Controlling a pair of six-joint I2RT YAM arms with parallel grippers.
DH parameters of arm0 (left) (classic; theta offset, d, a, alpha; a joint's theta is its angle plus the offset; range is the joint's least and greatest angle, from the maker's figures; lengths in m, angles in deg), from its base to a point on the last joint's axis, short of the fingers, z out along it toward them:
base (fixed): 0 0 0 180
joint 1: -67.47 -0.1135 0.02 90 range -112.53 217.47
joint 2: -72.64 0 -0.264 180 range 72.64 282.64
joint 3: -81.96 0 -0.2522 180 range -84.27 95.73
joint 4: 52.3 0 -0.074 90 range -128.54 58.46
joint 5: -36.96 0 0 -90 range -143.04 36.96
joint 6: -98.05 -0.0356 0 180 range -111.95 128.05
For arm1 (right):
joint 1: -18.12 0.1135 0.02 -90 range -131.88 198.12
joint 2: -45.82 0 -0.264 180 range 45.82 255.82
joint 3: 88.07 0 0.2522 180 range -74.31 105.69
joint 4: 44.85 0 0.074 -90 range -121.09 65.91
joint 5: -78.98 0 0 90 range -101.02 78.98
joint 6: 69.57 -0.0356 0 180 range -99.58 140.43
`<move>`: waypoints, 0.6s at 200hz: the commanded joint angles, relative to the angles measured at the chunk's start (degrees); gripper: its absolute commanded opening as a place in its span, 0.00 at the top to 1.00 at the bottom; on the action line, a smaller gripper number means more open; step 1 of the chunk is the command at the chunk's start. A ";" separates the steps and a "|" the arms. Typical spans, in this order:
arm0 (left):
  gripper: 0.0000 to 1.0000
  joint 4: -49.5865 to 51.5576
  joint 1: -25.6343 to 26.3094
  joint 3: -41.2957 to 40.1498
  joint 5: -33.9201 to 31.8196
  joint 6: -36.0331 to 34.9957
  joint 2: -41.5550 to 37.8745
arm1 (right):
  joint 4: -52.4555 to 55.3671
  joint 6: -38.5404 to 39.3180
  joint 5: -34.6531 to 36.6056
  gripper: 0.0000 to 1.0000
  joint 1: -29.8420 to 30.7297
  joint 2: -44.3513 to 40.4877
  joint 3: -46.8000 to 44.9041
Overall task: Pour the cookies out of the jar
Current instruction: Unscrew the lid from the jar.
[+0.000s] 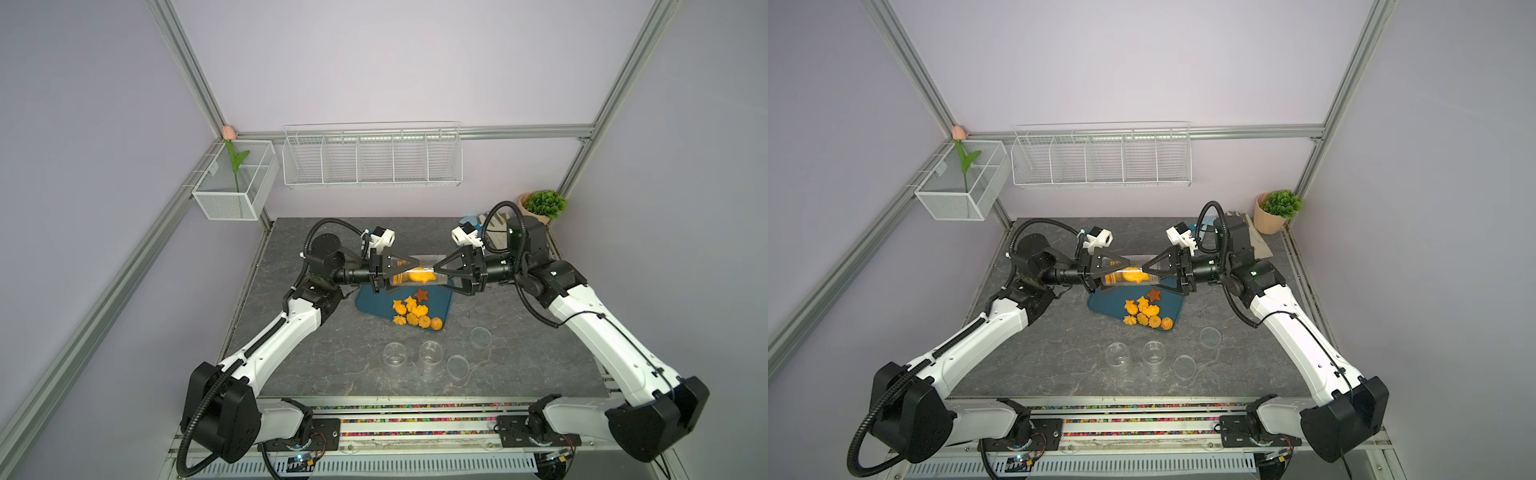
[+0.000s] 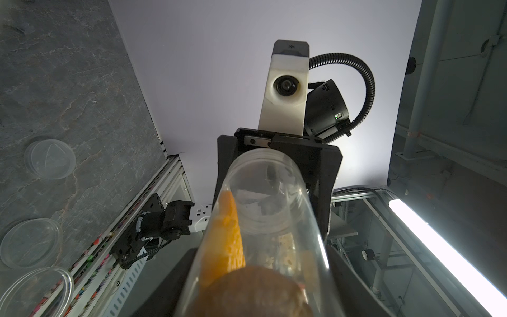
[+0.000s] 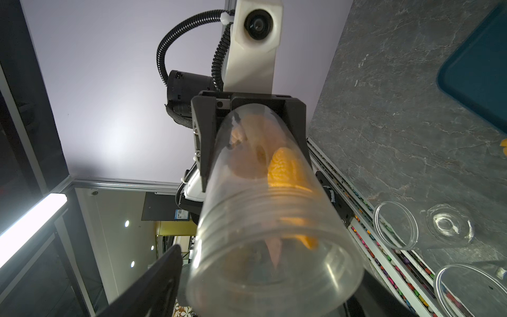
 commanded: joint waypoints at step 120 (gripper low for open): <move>0.38 4.15 0.45 -0.45 0.41 -2.28 0.02 | -6.12 -1.64 -5.90 0.30 -0.54 -2.60 -0.27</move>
